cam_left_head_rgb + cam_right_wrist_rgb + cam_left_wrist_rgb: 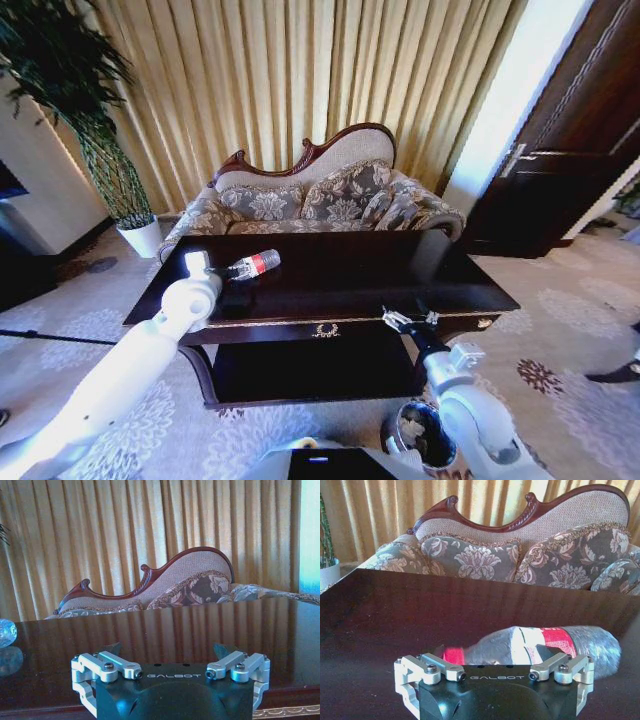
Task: Move to the front of the table and place the trash on the table into the trash bin.
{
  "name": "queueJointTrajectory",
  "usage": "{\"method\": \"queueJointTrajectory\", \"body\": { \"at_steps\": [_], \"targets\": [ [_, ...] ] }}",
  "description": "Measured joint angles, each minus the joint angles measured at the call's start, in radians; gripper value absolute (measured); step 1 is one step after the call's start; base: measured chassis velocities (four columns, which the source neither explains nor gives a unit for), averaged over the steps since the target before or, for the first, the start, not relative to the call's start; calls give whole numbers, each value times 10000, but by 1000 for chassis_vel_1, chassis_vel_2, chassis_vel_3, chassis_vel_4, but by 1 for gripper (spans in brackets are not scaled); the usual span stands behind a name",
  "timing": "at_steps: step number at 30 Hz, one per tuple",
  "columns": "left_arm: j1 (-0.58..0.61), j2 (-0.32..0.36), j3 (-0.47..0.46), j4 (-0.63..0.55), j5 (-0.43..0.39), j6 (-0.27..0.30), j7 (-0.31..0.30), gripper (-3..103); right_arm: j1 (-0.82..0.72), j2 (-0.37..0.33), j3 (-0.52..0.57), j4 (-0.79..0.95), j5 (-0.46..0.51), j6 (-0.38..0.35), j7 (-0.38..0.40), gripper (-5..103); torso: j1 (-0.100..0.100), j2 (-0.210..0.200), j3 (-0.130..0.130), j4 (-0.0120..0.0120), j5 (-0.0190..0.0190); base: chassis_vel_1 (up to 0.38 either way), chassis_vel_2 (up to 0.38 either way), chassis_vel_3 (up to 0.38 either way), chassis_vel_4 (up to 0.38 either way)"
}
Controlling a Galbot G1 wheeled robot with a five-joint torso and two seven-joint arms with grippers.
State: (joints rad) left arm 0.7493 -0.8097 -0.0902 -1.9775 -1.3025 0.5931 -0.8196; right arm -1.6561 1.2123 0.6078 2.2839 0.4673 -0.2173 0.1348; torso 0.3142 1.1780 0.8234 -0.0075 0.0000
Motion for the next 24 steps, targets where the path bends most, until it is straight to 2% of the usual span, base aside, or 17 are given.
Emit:
{"method": "queueJointTrajectory", "body": {
  "at_steps": [19,23,24],
  "targets": [
    [-4,167,9,-306,23,9,-61,100,-56,78,-49,76,-60,44,-2,100,-2,0,0,1,-1,0,0,0,0],
    [-16,362,-319,-353,124,238,709,100,-62,57,-31,76,-65,52,-4,100,-2,0,0,1,0,0,0,0,0],
    [-16,362,-319,-353,124,238,709,100,-62,57,-31,76,-65,52,-4,100,-2,0,0,1,0,0,0,0,0]
  ]
}}
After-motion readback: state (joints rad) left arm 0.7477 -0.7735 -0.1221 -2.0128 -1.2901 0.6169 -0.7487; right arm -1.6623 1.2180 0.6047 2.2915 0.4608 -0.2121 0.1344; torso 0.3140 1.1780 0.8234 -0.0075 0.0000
